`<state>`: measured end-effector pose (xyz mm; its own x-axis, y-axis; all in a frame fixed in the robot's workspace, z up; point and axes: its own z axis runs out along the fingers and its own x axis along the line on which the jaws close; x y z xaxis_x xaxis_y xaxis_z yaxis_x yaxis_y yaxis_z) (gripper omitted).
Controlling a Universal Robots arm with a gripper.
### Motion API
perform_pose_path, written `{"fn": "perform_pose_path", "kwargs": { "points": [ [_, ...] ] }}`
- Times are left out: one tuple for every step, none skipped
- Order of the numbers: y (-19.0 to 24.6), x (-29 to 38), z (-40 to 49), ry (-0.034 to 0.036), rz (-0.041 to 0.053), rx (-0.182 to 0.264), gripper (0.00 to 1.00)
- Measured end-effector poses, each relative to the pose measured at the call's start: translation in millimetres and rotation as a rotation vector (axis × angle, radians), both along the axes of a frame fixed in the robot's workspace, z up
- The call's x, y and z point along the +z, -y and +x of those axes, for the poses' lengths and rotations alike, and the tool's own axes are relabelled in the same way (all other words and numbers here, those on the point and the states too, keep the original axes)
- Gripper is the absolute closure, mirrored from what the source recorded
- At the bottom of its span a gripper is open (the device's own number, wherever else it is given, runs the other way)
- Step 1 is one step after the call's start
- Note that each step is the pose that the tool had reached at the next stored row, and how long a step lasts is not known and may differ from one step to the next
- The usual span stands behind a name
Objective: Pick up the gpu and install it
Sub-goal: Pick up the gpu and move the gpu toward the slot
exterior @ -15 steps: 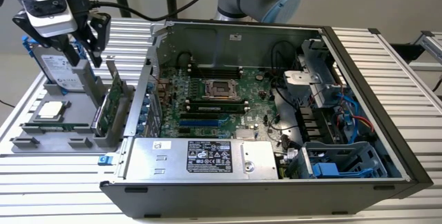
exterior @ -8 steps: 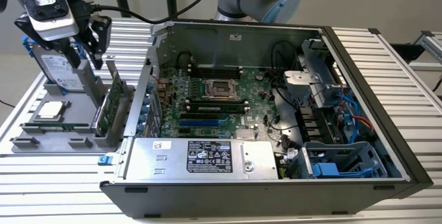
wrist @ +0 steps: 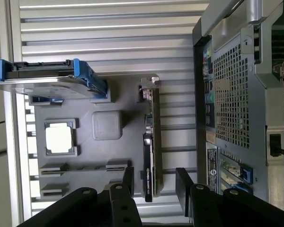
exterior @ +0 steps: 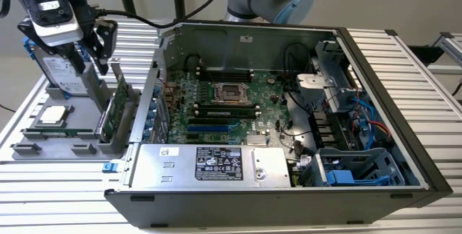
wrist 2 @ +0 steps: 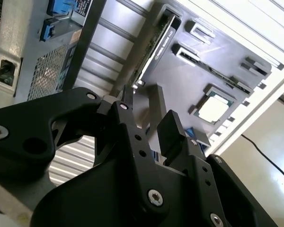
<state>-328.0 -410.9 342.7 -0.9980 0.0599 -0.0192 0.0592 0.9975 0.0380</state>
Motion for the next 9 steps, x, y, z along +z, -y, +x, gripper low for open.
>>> {"fn": "perform_pose_path", "kwargs": {
  "points": [
    [0.0,-0.7,0.0,0.0000,-0.0003,0.000,0.00],
    [0.0,-1.4,0.0,0.0001,-0.0006,0.000,0.00],
    [0.0,-2.0,0.0,0.0001,-0.0009,0.000,0.00],
    [0.0,-2.7,0.0,0.0001,-0.0014,0.000,0.00],
    [0.0,-3.3,0.0,0.0001,-0.0018,0.000,0.00],
    [0.0,-3.8,0.0,0.0001,-0.0021,0.000,0.00],
    [0.0,-4.5,0.0,0.0001,-0.0024,0.000,0.00],
    [0.0,-5.2,0.0,0.0001,-0.0027,0.000,0.00],
    [0.0,-5.8,0.0,0.0001,-0.0030,0.000,0.00]
  ]
}}
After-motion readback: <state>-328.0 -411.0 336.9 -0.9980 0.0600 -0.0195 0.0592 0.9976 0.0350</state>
